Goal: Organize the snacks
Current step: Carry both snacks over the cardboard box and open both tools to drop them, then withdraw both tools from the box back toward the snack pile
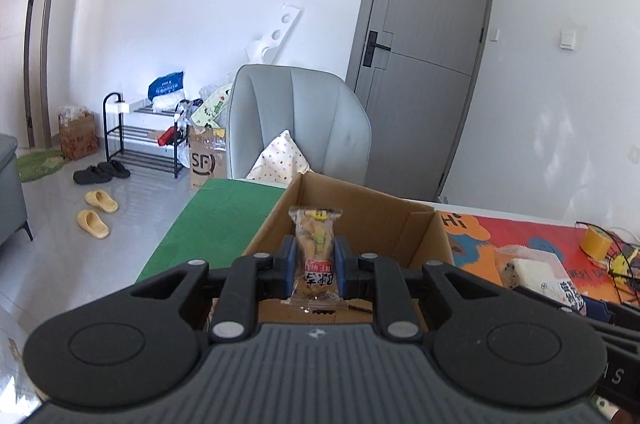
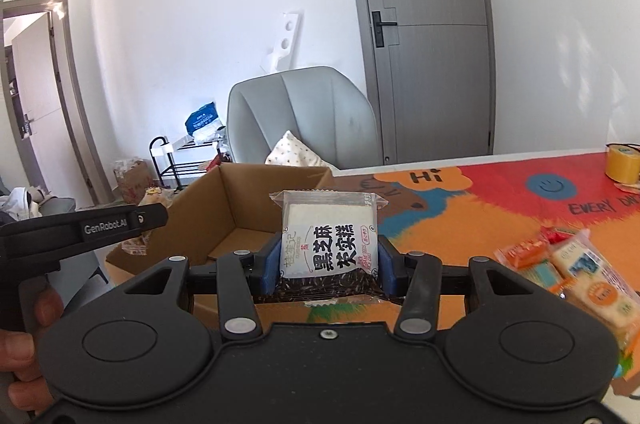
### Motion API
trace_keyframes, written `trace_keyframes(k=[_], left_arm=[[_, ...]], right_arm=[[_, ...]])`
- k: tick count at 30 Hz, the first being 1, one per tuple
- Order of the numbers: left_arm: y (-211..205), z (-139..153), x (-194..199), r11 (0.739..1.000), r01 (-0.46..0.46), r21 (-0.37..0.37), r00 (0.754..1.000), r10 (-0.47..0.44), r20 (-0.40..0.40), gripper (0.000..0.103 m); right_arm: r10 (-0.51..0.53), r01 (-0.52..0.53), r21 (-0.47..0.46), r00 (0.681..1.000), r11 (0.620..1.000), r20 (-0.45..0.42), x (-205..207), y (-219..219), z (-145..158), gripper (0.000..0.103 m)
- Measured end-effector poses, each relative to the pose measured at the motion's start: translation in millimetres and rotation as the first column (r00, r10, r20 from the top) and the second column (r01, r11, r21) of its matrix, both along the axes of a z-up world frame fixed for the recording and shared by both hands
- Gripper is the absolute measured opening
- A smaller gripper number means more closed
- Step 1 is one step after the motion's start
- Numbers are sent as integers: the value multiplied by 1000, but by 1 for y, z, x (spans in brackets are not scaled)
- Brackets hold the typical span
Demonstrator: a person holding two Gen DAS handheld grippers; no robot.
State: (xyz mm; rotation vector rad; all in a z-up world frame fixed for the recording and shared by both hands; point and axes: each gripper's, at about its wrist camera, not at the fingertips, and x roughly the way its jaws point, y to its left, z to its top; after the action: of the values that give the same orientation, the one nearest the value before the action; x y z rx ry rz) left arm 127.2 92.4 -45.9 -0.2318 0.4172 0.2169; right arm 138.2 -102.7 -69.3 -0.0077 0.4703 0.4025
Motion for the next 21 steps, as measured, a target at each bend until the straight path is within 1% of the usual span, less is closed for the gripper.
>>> trace_keyframes(k=[1,2,4,5,6,9,10,14,15,16,17,18,20,21], left_arm=[[4,0,1,1000,-16,-17,1000,16,-4,26],[8,-1,0,999,-34,-29,999,34,-9,29],[15,0,-3,998,-54,-45,998,53,-14,43],[18,1,-7,997,-63,-50,998,62,-10,47],[21,3,-10,996,-73,-55,997,73,-1,53],[30,7,-22,992,-111,-62,994,112,16,64],[33,7,-25,990,-122,-64,992,124,15,66],[43,6,-30,983,-164,-77,986,164,1,68],[44,5,-31,982,-171,-81,985,172,-3,71],[45,4,-31,980,-178,-84,984,179,-7,76],[46,3,-31,979,-185,-86,983,185,-11,78],[46,2,-31,978,-191,-84,982,190,-15,81],[46,0,-32,976,-199,-83,980,198,-24,84],[44,-1,-31,976,-202,-83,979,200,-28,86]], right_arm=[[2,-2,0,1000,1000,0,2,3,1,47],[4,-4,1,1000,1000,-1,5,6,1,47],[13,-13,5,1000,1000,-1,8,12,1,47],[17,-17,6,1000,1000,0,9,14,2,47],[23,-23,8,1000,1000,3,11,18,2,47],[41,-41,14,999,999,6,13,27,3,47],[47,-47,15,999,999,3,15,31,2,47],[74,-75,25,997,997,3,15,43,3,47],[86,-86,29,996,996,6,15,46,2,48],[99,-100,31,995,995,10,15,48,2,49],[109,-109,29,994,994,9,15,51,2,51],[111,-111,26,994,993,13,15,52,2,56],[95,-96,22,995,995,30,15,51,3,64],[82,-83,24,996,996,35,16,50,3,65]])
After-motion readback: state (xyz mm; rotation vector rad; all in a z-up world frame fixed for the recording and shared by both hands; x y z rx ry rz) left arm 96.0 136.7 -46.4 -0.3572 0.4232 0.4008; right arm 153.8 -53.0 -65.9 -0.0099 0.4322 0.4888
